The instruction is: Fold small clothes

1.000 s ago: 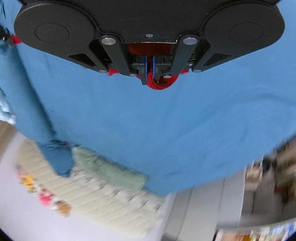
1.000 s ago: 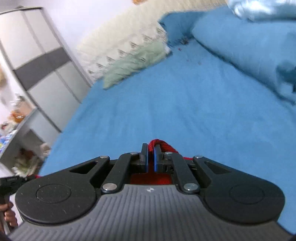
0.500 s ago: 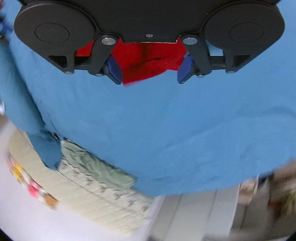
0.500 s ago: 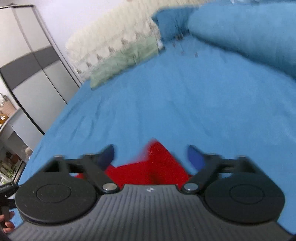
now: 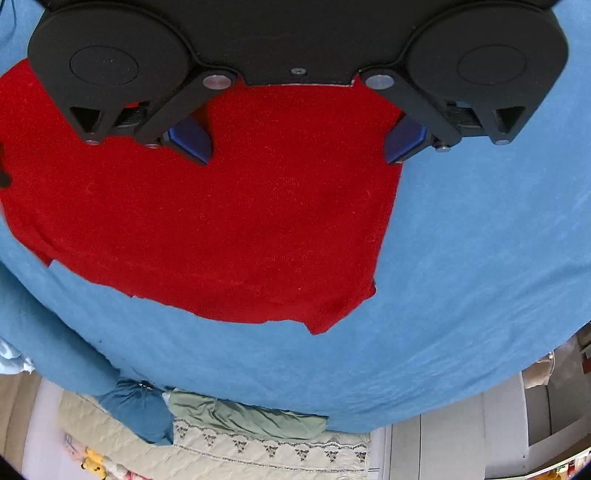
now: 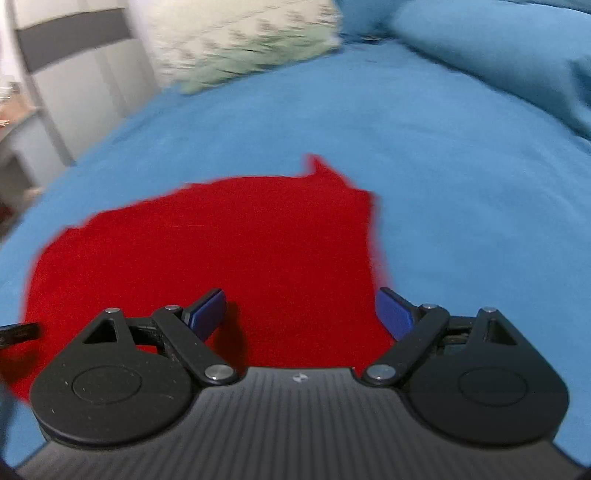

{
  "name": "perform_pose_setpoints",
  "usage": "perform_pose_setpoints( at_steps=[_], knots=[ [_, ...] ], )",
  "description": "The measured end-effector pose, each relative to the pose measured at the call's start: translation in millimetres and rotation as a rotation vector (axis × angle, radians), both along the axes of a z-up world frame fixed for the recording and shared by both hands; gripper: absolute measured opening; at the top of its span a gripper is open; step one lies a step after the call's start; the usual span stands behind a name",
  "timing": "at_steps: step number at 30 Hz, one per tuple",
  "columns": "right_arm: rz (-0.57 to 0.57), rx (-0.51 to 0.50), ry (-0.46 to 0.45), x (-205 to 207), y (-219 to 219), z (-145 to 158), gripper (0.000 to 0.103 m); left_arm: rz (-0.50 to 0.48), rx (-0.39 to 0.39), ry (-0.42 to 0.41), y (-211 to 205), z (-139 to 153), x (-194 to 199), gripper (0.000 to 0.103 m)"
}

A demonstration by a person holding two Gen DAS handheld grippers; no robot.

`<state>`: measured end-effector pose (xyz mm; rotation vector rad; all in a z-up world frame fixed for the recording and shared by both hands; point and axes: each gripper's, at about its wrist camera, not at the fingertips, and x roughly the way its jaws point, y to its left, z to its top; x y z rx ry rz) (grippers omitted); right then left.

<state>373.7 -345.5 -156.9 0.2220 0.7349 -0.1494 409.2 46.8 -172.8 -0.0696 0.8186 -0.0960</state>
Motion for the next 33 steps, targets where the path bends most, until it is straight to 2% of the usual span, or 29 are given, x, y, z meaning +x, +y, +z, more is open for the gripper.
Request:
perform_pose_setpoints(
  at_steps=[1, 5, 11, 16, 20, 23, 26, 29, 32, 33],
  knots=[
    [-0.029, -0.001, 0.014, -1.8, -7.1, -2.7, 0.103, -0.001, 0.014, 0.003, -1.8, 1.2, -0.3, 0.102],
    [-0.071, 0.125, -0.043, -18.7, -23.0, 6.0, 0.102, -0.013, 0.070, -0.019, -6.3, 15.4, -10.2, 0.101],
    [-0.058, 0.051, -0.148, -48.3, -40.7, 54.5, 0.102, -0.076, 0.084, -0.109, -37.5, 62.3, -49.1, 0.101],
    [-0.041, 0.055, -0.116, -76.6, -49.3, 72.0, 0.102, -0.145, 0.036, -0.136, -74.4, 90.1, -63.2, 0.101],
    [-0.041, 0.058, -0.068, -92.4, -43.1, 61.7, 0.102, -0.174, 0.014, -0.130, -108.8, 95.4, -59.9, 0.101],
    [-0.045, 0.117, -0.056, -102.8, -33.4, 44.9, 0.102, -0.194, 0.014, -0.098, -130.0, 91.6, -51.5, 0.101],
    [-0.089, 0.185, -0.042, -111.1, -22.1, 25.6, 0.102, -0.165, 0.003, -0.057, -136.2, 76.3, -40.7, 0.101],
    [-0.180, 0.224, -0.028, -116.1, -9.0, 7.4, 0.101, -0.142, 0.036, -0.035, -136.4, 62.7, -33.5, 0.101],
    [-0.236, 0.230, -0.071, -119.8, 3.5, 0.5, 0.100, -0.136, 0.070, -0.024, -132.7, 50.7, -29.1, 0.101],
    [-0.240, 0.229, -0.088, -118.5, 6.9, 0.2, 0.094, -0.133, 0.078, -0.021, -130.6, 47.4, -27.7, 0.101]
  ],
)
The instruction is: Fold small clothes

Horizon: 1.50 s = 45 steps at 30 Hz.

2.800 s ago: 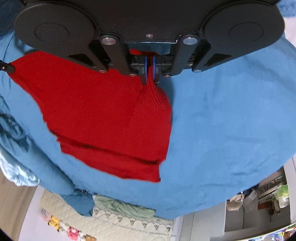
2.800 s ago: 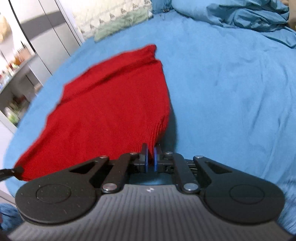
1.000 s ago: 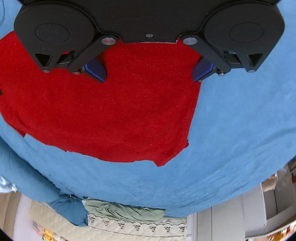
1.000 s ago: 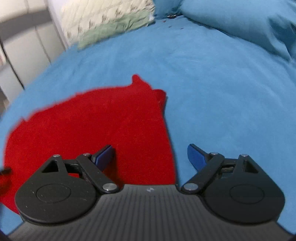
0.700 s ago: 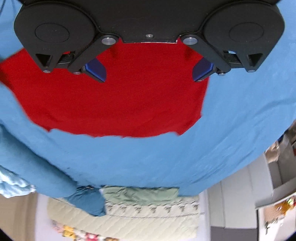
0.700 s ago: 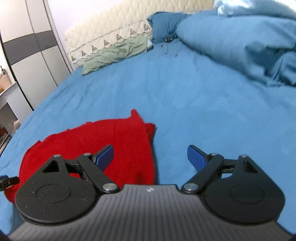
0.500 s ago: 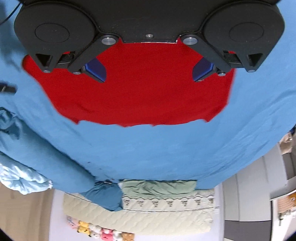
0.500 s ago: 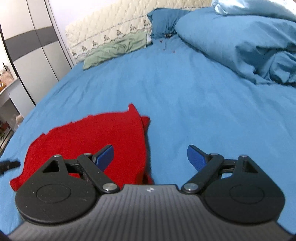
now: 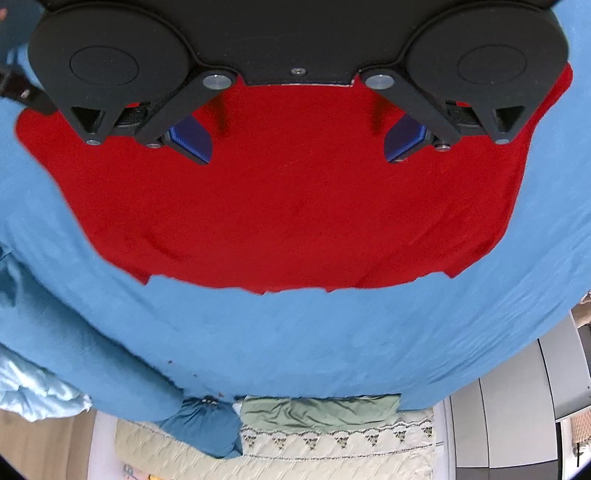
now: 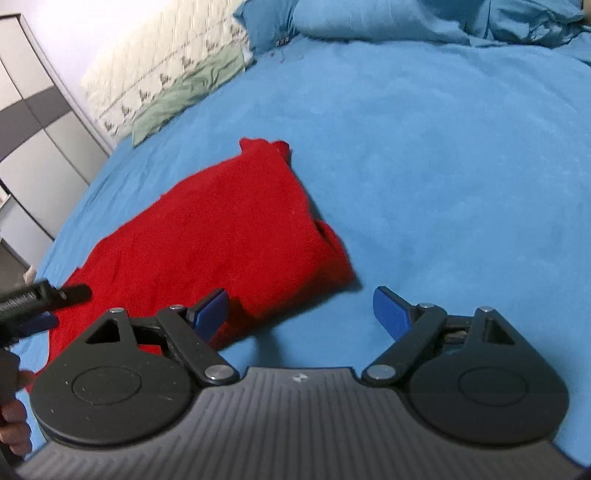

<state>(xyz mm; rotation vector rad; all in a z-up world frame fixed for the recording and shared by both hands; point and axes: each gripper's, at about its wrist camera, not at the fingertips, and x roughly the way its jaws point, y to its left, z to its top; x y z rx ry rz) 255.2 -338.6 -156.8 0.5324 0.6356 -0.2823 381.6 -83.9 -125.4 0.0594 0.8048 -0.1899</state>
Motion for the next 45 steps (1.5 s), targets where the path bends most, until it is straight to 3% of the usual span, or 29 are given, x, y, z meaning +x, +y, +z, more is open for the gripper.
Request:
perform_pose_setpoints(
  at_steps=[8, 12, 13, 15, 16, 21, 24, 27, 30, 32, 34, 38, 41, 42, 44, 45],
  knots=[
    [-0.024, 0.049, -0.037, 43.0, -8.3, -6.7, 0.060, 0.064, -0.021, 0.042, 19.8, -19.7, 22.1, 0.101],
    [-0.056, 0.089, -0.045, 40.8, -16.7, -10.3, 0.046, 0.099, -0.040, 0.064, 29.3, -29.9, 32.9, 0.101],
    [-0.052, 0.078, -0.044, 39.5, -16.4, -11.3, 0.044, 0.101, -0.028, 0.066, 29.3, -33.0, 35.2, 0.101],
    [-0.039, 0.060, -0.044, 38.4, -14.8, -10.0, 0.028, 0.092, 0.016, 0.075, 25.4, -38.7, 39.3, 0.102],
    [-0.025, 0.066, -0.047, 40.0, -13.2, -7.2, 0.026, 0.084, 0.045, 0.083, 21.9, -41.9, 41.9, 0.103],
    [-0.001, 0.113, -0.116, 50.6, 2.6, 28.0, 0.025, 0.093, 0.042, 0.136, 23.3, -40.5, 56.7, 0.103],
    [0.085, 0.151, -0.189, 70.4, 27.2, 65.7, 0.026, 0.073, -0.029, 0.142, 43.3, -24.8, 50.1, 0.096],
    [0.247, 0.160, -0.261, 97.0, 73.7, 105.5, 0.026, 0.089, -0.063, 0.105, 85.0, -5.6, 24.6, 0.096],
    [0.527, 0.127, -0.275, 123.8, 144.7, 127.8, 0.025, 0.119, -0.070, 0.079, 134.8, 3.9, -13.5, 0.097],
    [0.743, 0.107, -0.192, 142.3, 200.3, 121.1, 0.025, 0.149, -0.064, 0.062, 165.7, 1.8, -40.6, 0.098],
    [0.884, 0.064, -0.049, 157.5, 251.5, 93.6, 0.025, 0.183, -0.070, 0.061, 187.4, -7.1, -61.5, 0.098],
    [0.918, -0.114, 0.170, 168.6, 315.9, 19.2, 0.025, 0.226, -0.122, 0.072, 213.1, -26.1, -90.0, 0.098],
    [0.908, -0.122, 0.148, 165.2, 321.7, 11.2, 0.036, 0.202, -0.154, 0.056, 216.4, -17.9, -90.1, 0.098],
    [0.914, -0.110, 0.140, 162.0, 321.6, 14.5, 0.053, 0.195, -0.148, 0.044, 214.0, -14.5, -91.4, 0.098],
    [0.935, -0.076, 0.116, 156.9, 316.5, 25.5, 0.072, 0.186, -0.145, 0.023, 210.7, -11.4, -92.4, 0.098],
    [0.933, -0.073, 0.080, 153.6, 311.6, 36.9, 0.074, 0.178, -0.153, 0.021, 209.1, -11.5, -92.4, 0.098]
  ],
)
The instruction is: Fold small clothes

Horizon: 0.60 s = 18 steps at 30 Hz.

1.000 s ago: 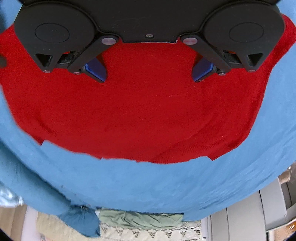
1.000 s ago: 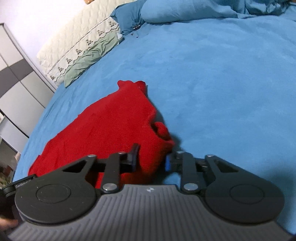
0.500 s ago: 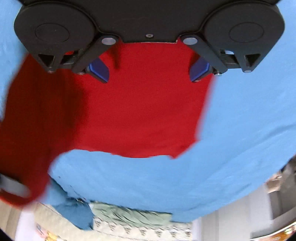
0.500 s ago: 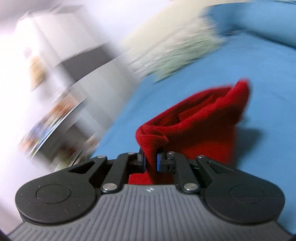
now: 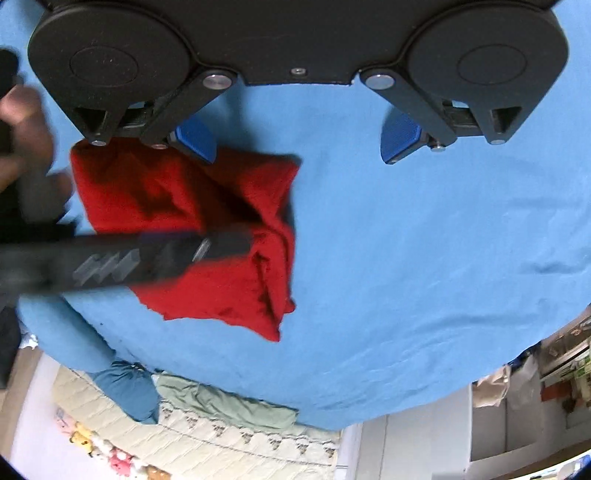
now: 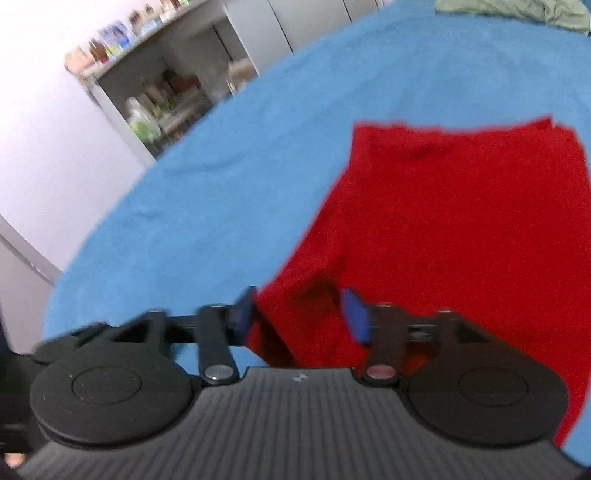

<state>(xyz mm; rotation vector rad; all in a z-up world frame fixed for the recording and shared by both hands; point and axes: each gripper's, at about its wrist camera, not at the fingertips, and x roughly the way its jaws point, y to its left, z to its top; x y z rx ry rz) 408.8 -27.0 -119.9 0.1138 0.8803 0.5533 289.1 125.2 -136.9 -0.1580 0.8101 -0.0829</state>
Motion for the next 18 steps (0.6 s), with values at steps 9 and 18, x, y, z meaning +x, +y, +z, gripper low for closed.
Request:
perform_pose_setpoints(
  at_steps=[9, 18],
  knots=[
    [-0.294, -0.185, -0.292, -82.2, -95.3, 50.9, 0.096, -0.030, -0.033, -0.103, -17.2, 9.6, 2.8, 0.098],
    [-0.383, -0.348, -0.240, -129.7, -109.1, -38.1, 0.094, 0.062, -0.045, -0.143, -17.7, 5.1, 31.8, 0.098]
  ],
)
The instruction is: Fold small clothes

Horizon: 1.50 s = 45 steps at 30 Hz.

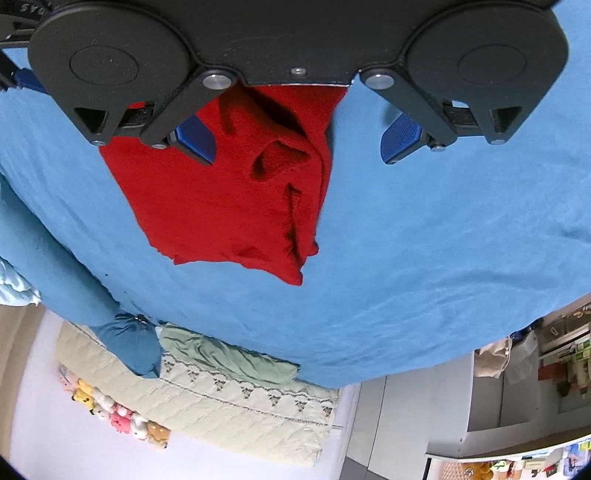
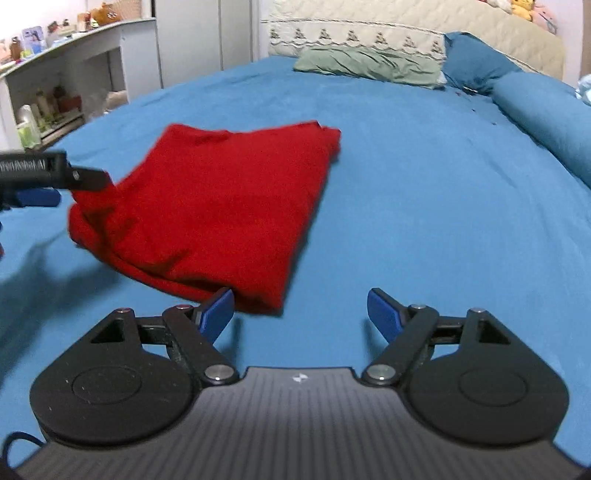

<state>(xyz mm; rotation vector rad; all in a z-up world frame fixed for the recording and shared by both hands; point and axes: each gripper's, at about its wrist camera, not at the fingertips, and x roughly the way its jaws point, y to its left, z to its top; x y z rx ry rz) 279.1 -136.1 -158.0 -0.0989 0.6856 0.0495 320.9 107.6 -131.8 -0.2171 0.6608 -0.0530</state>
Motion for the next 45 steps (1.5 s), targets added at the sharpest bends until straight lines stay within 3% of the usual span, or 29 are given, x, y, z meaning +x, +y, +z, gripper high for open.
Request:
perform_pose_setpoints(
  at_steps=[4, 10, 14, 16, 18, 22, 28, 33, 35, 38, 41, 45],
  knots=[
    [-0.023, 0.003, 0.028, 21.6, 5.6, -18.5, 0.094, -0.002, 0.008, 0.014, 0.3, -6.6, 3.3, 0.098],
    [-0.071, 0.054, -0.057, 23.0, 9.1, -6.9, 0.094, 0.032, -0.008, 0.031, 12.5, -15.0, 10.9, 0.097],
    [-0.117, -0.001, -0.072, 27.1, 8.3, -3.8, 0.094, 0.089, 0.102, 0.117, 22.7, -26.5, 13.0, 0.097],
    [-0.115, -0.049, -0.033, 29.4, 5.0, -7.9, 0.093, 0.082, 0.092, 0.156, 32.2, -35.6, 6.7, 0.097],
    [-0.096, -0.078, 0.011, 29.9, 1.2, -15.4, 0.094, 0.067, 0.141, 0.160, 29.2, -35.1, 2.9, 0.097],
    [-0.086, -0.021, 0.021, 28.7, -12.1, -20.9, 0.094, 0.073, 0.191, 0.164, 20.3, -35.5, -0.6, 0.097],
    [-0.019, 0.032, 0.067, 17.1, -21.4, -1.6, 0.096, 0.039, 0.217, 0.214, 22.1, -15.7, -18.6, 0.100],
    [0.018, 0.095, 0.041, 1.8, -40.3, 43.3, 0.103, 0.004, 0.164, 0.095, 24.8, 29.7, -28.7, 0.103],
    [0.031, 0.160, 0.052, 8.1, -47.6, 61.2, 0.103, -0.027, 0.160, 0.069, 23.1, 48.1, -13.3, 0.103],
    [0.031, 0.255, 0.109, 33.3, -55.7, 81.1, 0.103, -0.099, 0.137, 0.112, 19.2, 59.4, 29.2, 0.103],
    [0.034, 0.345, 0.192, 71.3, -58.4, 84.8, 0.103, -0.138, 0.111, 0.156, 15.0, 51.7, 72.9, 0.103],
    [-0.010, 0.398, 0.253, 117.6, -61.3, 68.0, 0.103, -0.184, 0.035, 0.235, 15.1, 24.4, 116.3, 0.098]
  ],
)
